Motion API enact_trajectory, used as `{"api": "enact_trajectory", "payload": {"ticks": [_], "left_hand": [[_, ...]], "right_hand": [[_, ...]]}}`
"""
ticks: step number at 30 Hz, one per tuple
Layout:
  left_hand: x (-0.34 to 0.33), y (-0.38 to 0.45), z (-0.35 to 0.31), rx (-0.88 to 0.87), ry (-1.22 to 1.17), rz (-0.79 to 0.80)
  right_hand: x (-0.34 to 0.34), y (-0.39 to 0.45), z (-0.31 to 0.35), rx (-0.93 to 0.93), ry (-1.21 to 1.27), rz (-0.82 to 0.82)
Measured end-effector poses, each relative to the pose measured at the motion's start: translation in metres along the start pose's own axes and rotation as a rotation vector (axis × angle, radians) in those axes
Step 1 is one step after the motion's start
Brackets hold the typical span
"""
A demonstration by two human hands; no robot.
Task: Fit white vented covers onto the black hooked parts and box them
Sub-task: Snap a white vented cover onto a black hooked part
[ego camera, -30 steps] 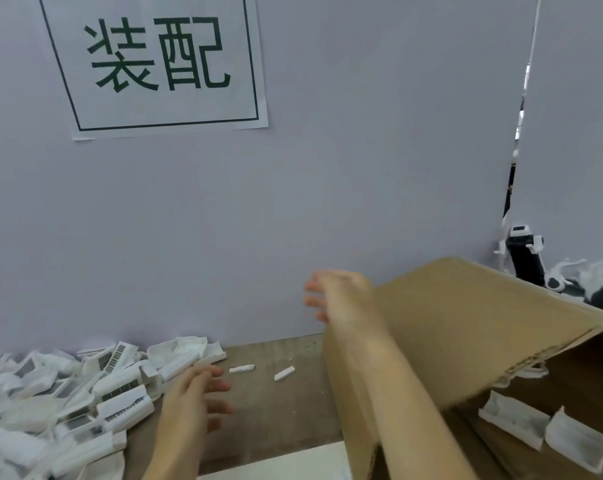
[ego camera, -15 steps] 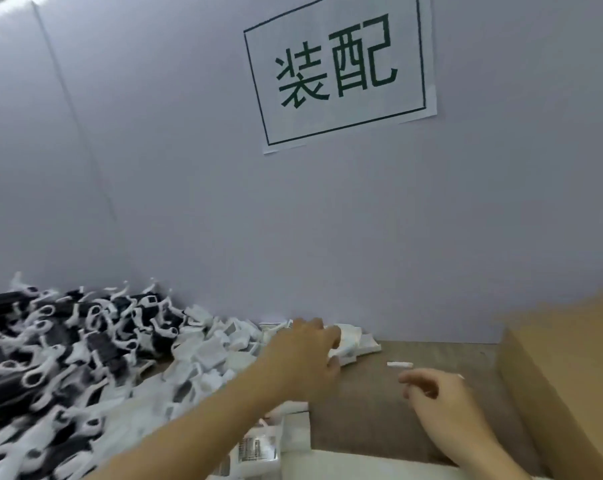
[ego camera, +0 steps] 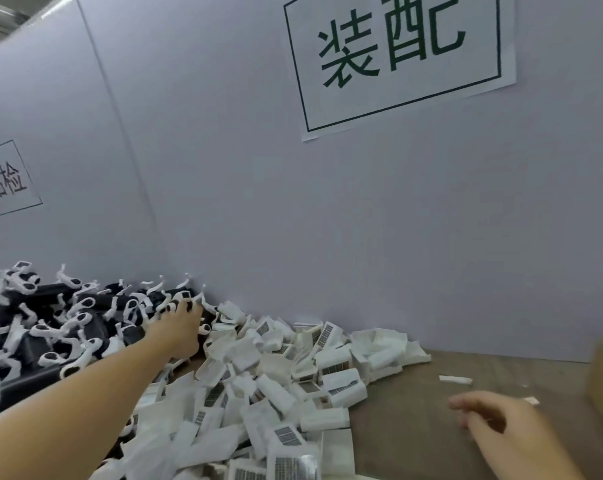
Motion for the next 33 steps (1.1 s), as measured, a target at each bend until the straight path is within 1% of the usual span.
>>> {"api": "enact_trajectory", "payload": {"ticks": [2,4,6,8,11,13,15,17,20,22,25,28,30,31,33], "left_hand": [[-0.008,0.015,0.001,-0.021,-0.020,0.040],[-0.016,0.030,0.003,-0.048,0.003,0.035],[-0.022,0.042,0.003,-0.073,0.126,-0.066],[-0.023,0.045,-0.001,-0.075,0.310,-0.170],[-0.024,0.042,-0.012,-0.071,0.428,-0.189],[-0.022,0.041,-0.016,-0.089,0.454,-0.177],[-0.010,0.040,-0.018,-0.112,0.423,-0.210],[0.011,0.038,-0.016,-0.113,0.311,-0.253],[0.052,0.028,-0.016,-0.098,0.021,-0.328],[0.077,0.015,-0.022,-0.081,-0.251,-0.353],[0.110,-0.019,-0.042,-0.113,-0.657,-0.418],[0.123,-0.066,-0.074,-0.093,-1.055,-0.367],[0.120,-0.099,-0.102,-0.099,-1.220,-0.324],[0.117,-0.117,-0.117,-0.102,-1.277,-0.331],[0.106,-0.153,-0.152,-0.145,-1.317,-0.409]], "right_hand": [[-0.003,0.002,0.000,-0.011,-0.006,0.008],[-0.004,0.004,0.000,-0.020,-0.036,0.022],[-0.001,0.006,0.000,-0.022,-0.064,0.018],[0.003,0.008,0.000,-0.030,-0.080,0.003],[0.005,0.008,-0.001,-0.037,-0.112,-0.013],[0.005,0.008,0.001,-0.040,-0.117,0.006],[0.006,0.007,0.001,-0.036,-0.125,0.011],[0.008,0.006,0.001,-0.024,-0.138,0.006],[0.008,0.006,0.004,-0.014,-0.134,0.001],[0.008,0.005,0.007,-0.016,-0.122,0.009],[0.005,0.003,0.008,-0.017,-0.054,0.012],[0.001,0.000,0.013,-0.016,0.010,0.043],[0.001,-0.003,0.016,-0.016,0.083,0.069],[0.001,-0.004,0.017,-0.010,0.135,0.087],[0.003,-0.006,0.023,-0.019,0.235,0.129]]}}
Point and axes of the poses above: each hand's wrist, its own y-axis towards the middle knuckle, its own x-axis out of the back of the hand, z = x × y, the point moved 1 cm from there along y, towards the middle knuckle, and after that the axes turned 1 degree about z, right-handed, at the moved point
